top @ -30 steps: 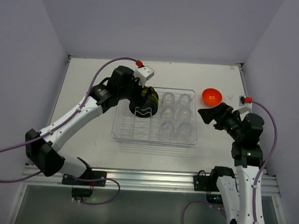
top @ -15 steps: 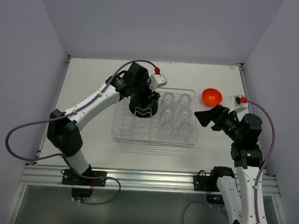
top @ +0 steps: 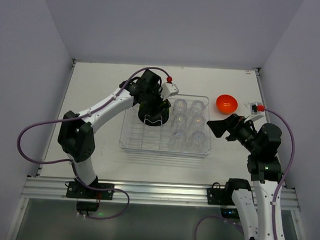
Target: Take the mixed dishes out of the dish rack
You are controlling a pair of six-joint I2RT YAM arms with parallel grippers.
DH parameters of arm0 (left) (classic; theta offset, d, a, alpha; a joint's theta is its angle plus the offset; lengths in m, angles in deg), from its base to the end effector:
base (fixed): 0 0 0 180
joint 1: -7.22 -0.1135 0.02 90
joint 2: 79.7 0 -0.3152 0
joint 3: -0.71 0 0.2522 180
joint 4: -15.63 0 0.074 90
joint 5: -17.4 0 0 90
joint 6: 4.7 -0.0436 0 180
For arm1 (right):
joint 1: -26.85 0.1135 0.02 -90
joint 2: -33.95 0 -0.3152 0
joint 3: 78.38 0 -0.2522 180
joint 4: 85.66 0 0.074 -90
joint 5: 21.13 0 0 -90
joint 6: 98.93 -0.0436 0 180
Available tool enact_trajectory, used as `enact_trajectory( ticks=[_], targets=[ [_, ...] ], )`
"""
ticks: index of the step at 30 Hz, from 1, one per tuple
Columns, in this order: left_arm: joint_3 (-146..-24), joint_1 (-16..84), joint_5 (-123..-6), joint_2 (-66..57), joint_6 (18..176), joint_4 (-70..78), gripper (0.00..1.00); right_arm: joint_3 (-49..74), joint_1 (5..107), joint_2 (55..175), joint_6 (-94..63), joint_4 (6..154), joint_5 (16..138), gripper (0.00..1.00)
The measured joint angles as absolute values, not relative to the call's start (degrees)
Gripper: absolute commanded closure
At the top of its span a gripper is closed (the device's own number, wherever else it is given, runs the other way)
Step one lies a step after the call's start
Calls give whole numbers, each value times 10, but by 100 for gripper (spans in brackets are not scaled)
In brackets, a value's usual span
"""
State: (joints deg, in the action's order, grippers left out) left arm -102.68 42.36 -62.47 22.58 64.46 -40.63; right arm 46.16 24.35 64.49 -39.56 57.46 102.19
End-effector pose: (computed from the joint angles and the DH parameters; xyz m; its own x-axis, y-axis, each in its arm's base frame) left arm 0.3276 -0.2400 0.3304 -0.3964 0.7073 -0.5854 0.8451 0.5302 0.0684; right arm 0.0862 0.0202 0.3570 -0.4331 0.4451 -0.7838 -0.3251 0.7339 0.5964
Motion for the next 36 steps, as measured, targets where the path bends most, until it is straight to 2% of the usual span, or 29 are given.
enact_trajectory(
  ticks=[3,7,18,25,31,36],
  targets=[
    [-1027,421,-624,228,645,-407,32,462,243,645,-396,576,1028,4],
    [-1027,421,-623,229,645,-409,36,462,245,645,-398,579,1031,4],
    [-1026,421,-616,229,633,-411,41,462,245,644,-400,580,1045,4],
    [-1020,421,-626,229,619,-403,58,464,246,637,-400,589,1047,4],
    [-982,421,-641,226,600,-363,61,471,246,638,-403,592,1056,4],
    [-967,421,-649,224,583,-355,67,471,246,635,-404,593,1060,4]
  ],
)
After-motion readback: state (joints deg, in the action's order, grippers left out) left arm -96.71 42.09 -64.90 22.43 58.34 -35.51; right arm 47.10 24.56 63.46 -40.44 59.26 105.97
